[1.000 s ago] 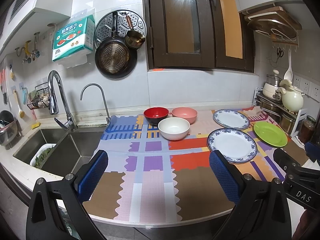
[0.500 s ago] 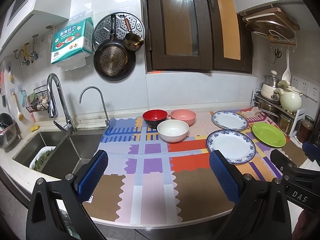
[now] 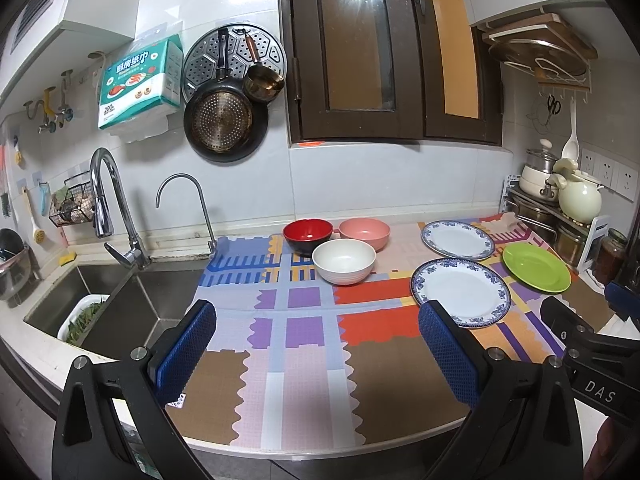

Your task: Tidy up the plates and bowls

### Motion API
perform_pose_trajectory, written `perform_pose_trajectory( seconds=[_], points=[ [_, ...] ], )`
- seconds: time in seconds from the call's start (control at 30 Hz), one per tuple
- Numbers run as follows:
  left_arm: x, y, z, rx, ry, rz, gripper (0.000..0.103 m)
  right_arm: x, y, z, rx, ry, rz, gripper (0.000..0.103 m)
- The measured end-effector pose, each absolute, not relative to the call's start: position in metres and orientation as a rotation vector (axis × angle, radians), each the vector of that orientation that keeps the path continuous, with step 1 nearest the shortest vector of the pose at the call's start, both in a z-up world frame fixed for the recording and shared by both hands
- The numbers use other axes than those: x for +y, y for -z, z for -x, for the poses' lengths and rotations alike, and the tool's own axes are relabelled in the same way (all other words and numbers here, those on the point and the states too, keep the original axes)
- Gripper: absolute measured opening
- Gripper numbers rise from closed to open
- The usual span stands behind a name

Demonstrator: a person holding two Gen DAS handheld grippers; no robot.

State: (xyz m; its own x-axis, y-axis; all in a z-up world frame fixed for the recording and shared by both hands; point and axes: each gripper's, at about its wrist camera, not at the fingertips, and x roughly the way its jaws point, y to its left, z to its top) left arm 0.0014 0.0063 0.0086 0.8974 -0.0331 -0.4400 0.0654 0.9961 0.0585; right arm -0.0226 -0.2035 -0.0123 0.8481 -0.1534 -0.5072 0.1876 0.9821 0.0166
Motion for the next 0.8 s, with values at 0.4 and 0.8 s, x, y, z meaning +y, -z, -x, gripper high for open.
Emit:
perform_pose_trajectory(
  seconds=[0.4, 0.8],
  points=[
    [0.0084, -0.0092, -0.0053, 0.455, 0.057, -0.071, 0.103, -0.2038, 0.0123, 0.022, 0.529, 0.181, -0.066, 0.102],
    [0.0111, -0.0085, -0.0104, 0.457, 0.063, -0.071, 0.103, -0.2021, 0.0132, 0.021, 0.53, 0.182, -0.063, 0.102]
  ],
)
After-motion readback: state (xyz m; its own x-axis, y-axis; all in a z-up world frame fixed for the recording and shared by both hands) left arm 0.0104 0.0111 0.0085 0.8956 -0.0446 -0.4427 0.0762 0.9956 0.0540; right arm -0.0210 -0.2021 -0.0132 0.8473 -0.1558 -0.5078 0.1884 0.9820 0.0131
